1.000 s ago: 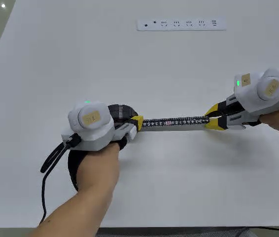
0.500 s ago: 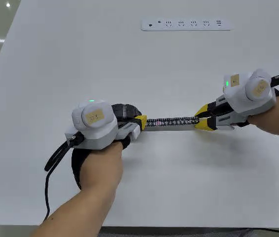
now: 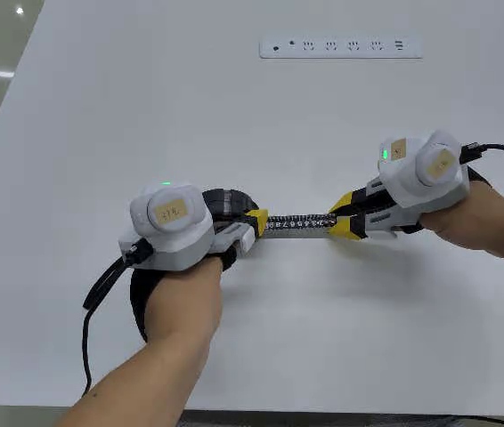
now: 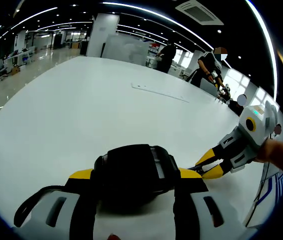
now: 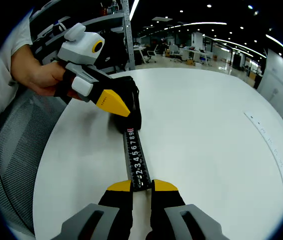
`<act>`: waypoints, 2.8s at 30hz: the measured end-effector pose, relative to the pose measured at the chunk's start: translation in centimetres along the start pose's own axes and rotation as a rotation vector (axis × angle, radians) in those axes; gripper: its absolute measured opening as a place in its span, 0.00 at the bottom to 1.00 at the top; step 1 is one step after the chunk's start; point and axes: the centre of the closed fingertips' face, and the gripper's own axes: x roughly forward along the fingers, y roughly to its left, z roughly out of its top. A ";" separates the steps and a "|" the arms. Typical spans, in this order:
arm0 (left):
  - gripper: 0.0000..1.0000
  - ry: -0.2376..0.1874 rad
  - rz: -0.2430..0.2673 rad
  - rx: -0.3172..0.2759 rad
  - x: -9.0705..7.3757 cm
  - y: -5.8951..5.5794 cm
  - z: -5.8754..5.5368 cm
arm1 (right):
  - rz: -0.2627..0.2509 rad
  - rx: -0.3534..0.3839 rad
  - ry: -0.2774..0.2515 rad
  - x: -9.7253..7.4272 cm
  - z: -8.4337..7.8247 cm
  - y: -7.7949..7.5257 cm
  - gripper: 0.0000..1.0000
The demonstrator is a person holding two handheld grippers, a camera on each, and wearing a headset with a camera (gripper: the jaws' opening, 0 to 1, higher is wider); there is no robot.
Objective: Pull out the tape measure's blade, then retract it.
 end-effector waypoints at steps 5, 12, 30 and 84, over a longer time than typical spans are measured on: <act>0.58 -0.003 -0.005 -0.002 0.0 0.1 0.0 | 0.006 0.013 -0.019 0.6 0.6 0.1 0.09; 0.58 -0.003 -0.013 -0.009 0.0 0.2 -0.1 | 0.018 0.019 -0.052 2.1 2.4 0.6 0.09; 0.58 -0.007 -0.030 -0.024 0.0 0.4 -0.1 | 0.038 0.034 -0.098 5.1 5.7 1.5 0.09; 0.64 -0.015 -0.094 -0.001 -1.3 -0.3 -0.5 | -0.006 0.112 -0.146 3.7 6.0 1.9 0.21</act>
